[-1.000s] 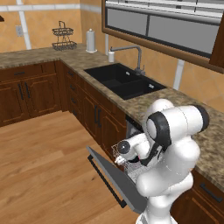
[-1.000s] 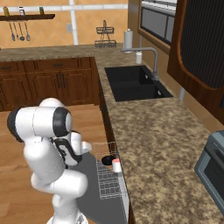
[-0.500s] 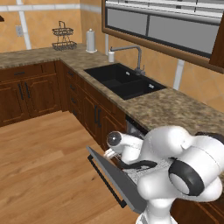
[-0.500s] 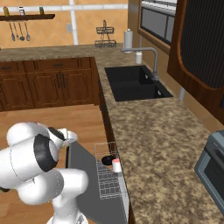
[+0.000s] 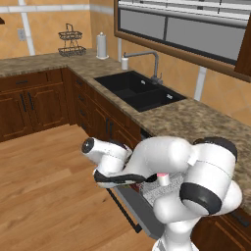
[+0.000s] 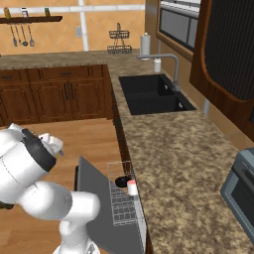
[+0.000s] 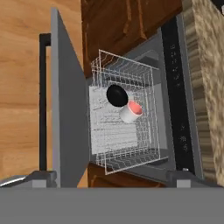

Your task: Pick up the cup and bowl from the counter, place them in the dishwasher, and close the dishwasher door.

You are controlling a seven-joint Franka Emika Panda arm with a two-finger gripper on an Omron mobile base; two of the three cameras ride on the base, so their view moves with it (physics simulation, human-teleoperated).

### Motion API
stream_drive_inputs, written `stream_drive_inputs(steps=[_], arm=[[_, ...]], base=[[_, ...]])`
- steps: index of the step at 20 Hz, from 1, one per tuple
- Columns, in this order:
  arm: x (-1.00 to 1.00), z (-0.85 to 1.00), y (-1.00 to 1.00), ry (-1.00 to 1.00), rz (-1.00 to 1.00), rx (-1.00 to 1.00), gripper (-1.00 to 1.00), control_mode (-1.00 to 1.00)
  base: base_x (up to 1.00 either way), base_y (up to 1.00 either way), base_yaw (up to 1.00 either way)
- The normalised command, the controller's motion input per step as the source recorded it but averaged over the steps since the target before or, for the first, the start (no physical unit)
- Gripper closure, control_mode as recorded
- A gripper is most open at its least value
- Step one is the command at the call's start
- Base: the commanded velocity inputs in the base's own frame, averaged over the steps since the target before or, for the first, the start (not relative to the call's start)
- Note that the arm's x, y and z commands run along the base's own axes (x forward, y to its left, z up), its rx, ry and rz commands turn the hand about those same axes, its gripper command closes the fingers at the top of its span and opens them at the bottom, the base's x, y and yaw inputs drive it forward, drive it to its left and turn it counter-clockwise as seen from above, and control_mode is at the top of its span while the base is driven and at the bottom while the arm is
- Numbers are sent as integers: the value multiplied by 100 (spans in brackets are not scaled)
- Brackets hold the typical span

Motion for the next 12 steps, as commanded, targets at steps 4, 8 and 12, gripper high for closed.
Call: stream_drive_inputs(steps=[4, 8, 12], arm=[[-2, -61, 89, 4, -14, -57, -100, -100], [2, -75, 60, 2, -16, -56, -100, -100], [6, -89, 31, 0, -18, -56, -100, -100]], base=[[0, 0, 0], [0, 0, 0], [0, 0, 0]])
